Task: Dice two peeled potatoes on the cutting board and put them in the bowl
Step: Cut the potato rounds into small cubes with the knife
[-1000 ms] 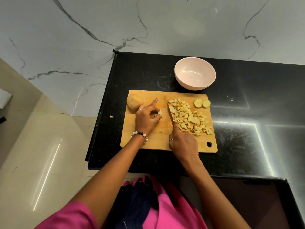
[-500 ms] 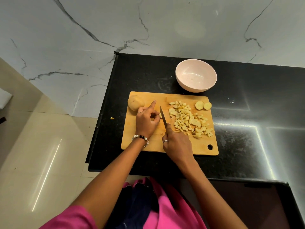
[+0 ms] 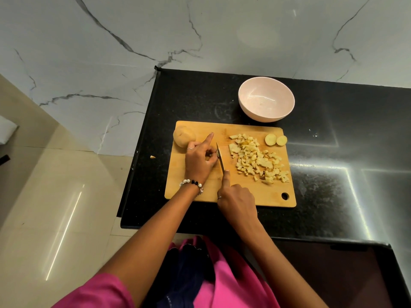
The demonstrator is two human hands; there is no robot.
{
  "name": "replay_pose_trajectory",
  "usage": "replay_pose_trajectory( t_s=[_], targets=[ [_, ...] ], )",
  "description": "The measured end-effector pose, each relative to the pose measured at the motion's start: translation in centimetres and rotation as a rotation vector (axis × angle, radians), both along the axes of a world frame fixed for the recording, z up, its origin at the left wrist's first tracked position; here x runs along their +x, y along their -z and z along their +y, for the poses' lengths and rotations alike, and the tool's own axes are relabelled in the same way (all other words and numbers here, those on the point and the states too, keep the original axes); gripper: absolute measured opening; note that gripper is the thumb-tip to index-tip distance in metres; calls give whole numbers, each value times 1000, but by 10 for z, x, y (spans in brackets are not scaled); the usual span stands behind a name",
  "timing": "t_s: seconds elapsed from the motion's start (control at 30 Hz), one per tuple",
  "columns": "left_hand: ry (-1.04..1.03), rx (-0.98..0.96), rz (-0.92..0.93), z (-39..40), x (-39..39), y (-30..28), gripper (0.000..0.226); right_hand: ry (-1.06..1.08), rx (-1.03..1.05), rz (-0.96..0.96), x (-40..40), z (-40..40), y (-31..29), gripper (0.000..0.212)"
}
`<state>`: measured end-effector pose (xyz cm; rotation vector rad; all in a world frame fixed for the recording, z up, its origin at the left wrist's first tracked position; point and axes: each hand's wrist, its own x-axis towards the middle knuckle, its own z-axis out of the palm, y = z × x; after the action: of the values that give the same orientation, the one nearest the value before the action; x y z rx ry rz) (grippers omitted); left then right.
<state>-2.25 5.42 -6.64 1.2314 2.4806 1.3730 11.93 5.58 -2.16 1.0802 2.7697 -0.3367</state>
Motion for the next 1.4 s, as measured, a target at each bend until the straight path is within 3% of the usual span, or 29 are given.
replay_pose_trajectory(
  t_s=[0.2,0.47,0.77,1.4],
  targets=[
    [2,0,-29,-2,-1,-4,56,56,-11,42,9,3,-3,57],
    [-47,99,-4,-7,1,-7,34,96,-35,203,6,5,-10,53],
    [-100,132,-144,-29,6,-3,46,29,-59,132,-5,1,-2,55],
    [-75,22,-65,-29,11,-6,50,226,51,137,31,35,-10,54]
  ],
)
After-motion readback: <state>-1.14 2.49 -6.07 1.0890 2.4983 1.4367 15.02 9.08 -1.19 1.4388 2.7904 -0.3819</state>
